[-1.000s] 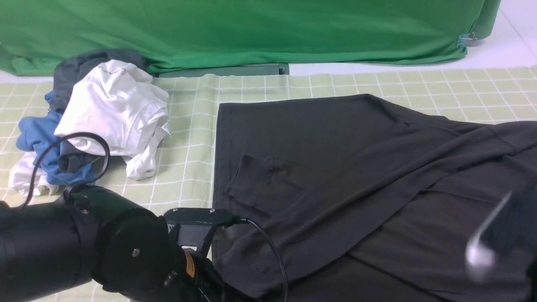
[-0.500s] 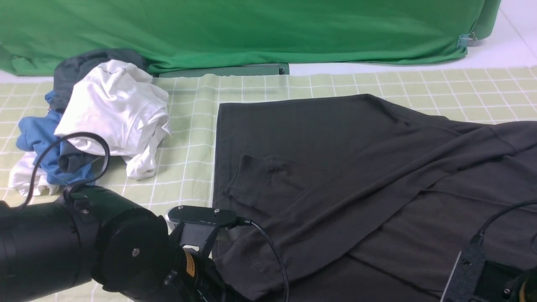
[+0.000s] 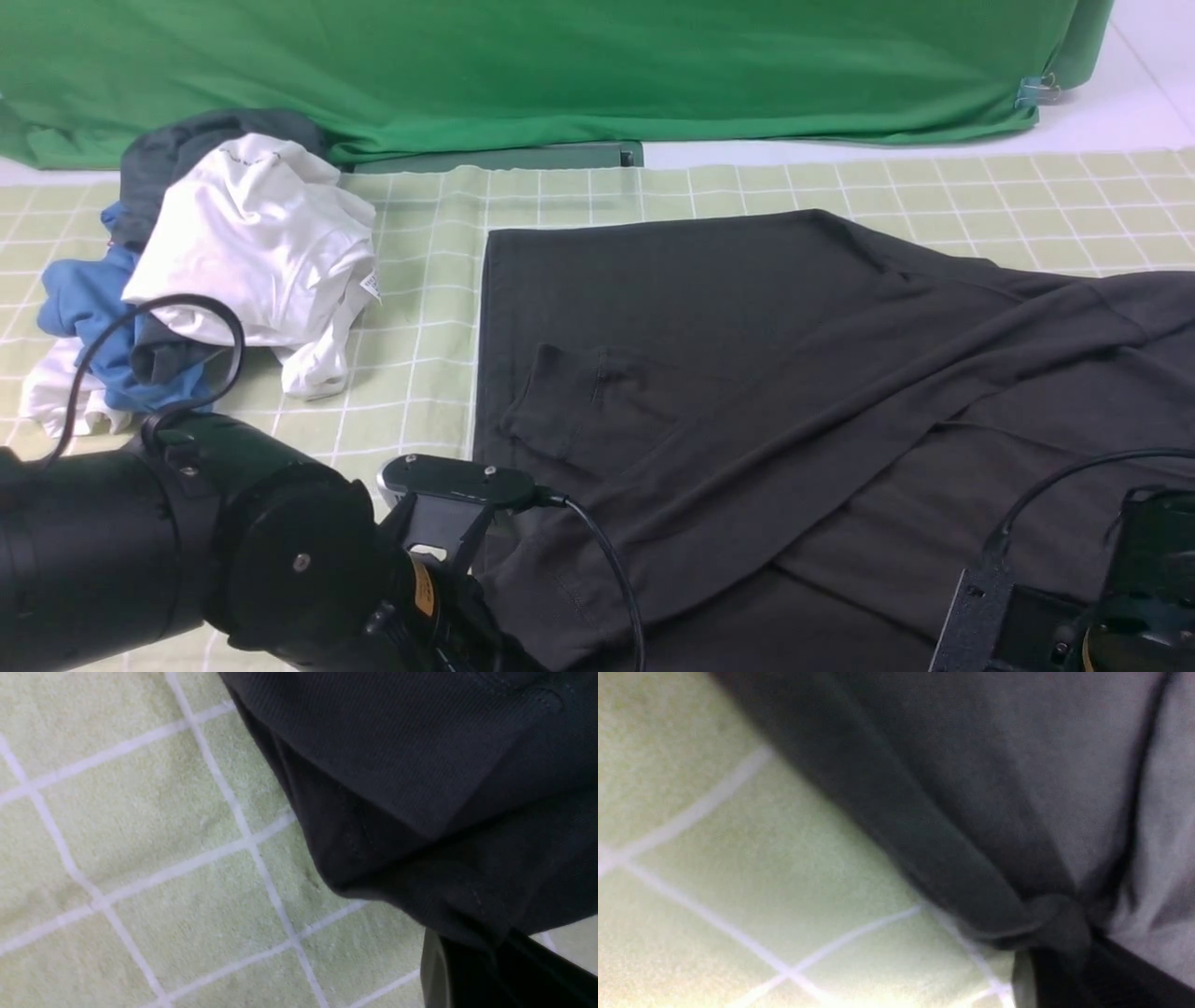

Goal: Fold a long-sleeved shirt over a green coffee tablecloth.
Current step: 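Grasp the near edge of the shirt at its hem and shoulder corners, then fold the black garment in half by bringing its near edge over to the far edge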

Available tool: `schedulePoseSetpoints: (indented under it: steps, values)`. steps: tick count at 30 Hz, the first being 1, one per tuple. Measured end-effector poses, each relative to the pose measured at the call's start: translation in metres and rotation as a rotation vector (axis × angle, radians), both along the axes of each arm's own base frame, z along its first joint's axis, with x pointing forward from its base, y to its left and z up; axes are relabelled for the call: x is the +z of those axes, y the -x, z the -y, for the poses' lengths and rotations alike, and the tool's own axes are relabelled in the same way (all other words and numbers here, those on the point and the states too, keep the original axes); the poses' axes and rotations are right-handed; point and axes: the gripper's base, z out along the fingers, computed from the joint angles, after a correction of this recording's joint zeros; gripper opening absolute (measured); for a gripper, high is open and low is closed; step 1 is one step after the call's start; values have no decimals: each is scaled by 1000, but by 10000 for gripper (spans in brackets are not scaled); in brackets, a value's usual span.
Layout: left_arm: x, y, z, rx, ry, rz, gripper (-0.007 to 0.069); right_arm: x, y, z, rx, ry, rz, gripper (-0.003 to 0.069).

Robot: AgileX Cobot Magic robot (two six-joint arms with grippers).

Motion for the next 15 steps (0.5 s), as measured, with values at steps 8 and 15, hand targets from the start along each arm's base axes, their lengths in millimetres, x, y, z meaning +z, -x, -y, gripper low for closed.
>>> schedulePoseSetpoints:
  steps: [8, 15]
  values:
    - [19, -19, -9, 48, 19, 80, 26, 25, -19, -7, 15, 48, 77, 34]
    - [62, -73, -37, 220, 89, 230, 26, 69, -66, -14, -31, -33, 285, 30]
